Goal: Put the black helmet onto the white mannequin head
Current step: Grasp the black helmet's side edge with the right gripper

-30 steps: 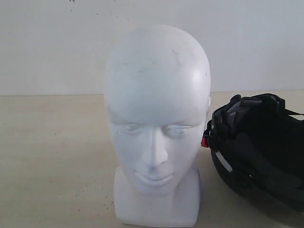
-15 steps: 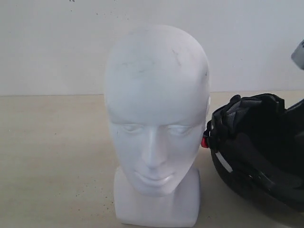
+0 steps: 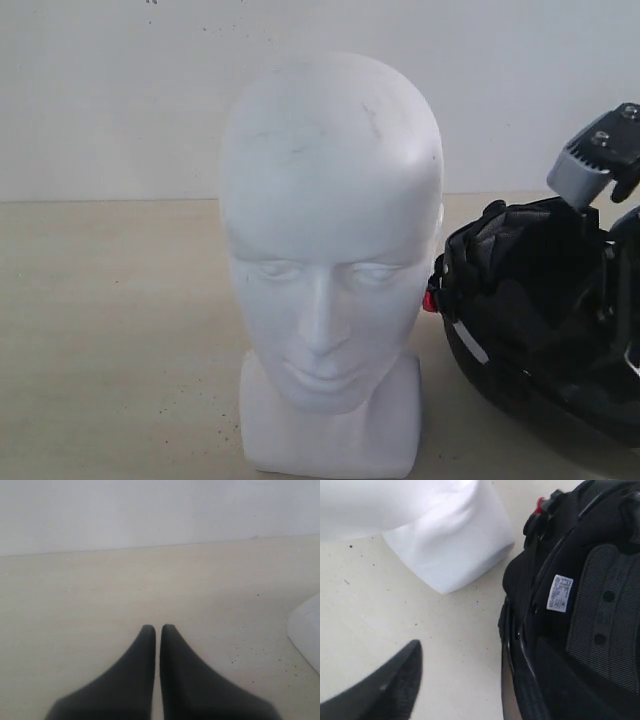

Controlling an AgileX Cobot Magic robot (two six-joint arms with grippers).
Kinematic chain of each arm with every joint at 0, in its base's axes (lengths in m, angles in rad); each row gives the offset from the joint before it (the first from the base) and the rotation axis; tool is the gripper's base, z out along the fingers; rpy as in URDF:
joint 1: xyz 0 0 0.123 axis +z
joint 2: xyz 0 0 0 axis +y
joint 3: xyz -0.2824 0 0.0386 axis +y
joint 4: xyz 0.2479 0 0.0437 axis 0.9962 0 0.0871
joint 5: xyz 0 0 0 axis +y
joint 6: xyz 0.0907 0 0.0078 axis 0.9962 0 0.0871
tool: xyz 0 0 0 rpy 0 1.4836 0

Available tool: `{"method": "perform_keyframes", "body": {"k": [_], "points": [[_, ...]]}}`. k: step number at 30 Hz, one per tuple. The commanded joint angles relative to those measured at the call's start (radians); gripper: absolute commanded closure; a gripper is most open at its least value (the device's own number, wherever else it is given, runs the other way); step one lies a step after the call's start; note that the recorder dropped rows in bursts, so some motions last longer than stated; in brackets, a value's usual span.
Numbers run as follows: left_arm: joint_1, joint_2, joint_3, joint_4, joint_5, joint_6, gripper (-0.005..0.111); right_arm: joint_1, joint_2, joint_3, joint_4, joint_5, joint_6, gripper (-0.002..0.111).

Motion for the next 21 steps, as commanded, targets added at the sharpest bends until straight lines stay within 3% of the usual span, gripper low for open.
{"method": "perform_keyframes", "body": {"k": [1,21], "points": [[-0.003,-0.004,0.003,0.0,0.0,-0.001,0.102,0.002,0.034,0.001,-0.035,0.008,0.05,0.032],[-0.004,-0.004,0.003,0.0,0.0,0.003,0.102,0.002,0.276,0.001,-0.047,-0.062,0.046,0.034]]}}
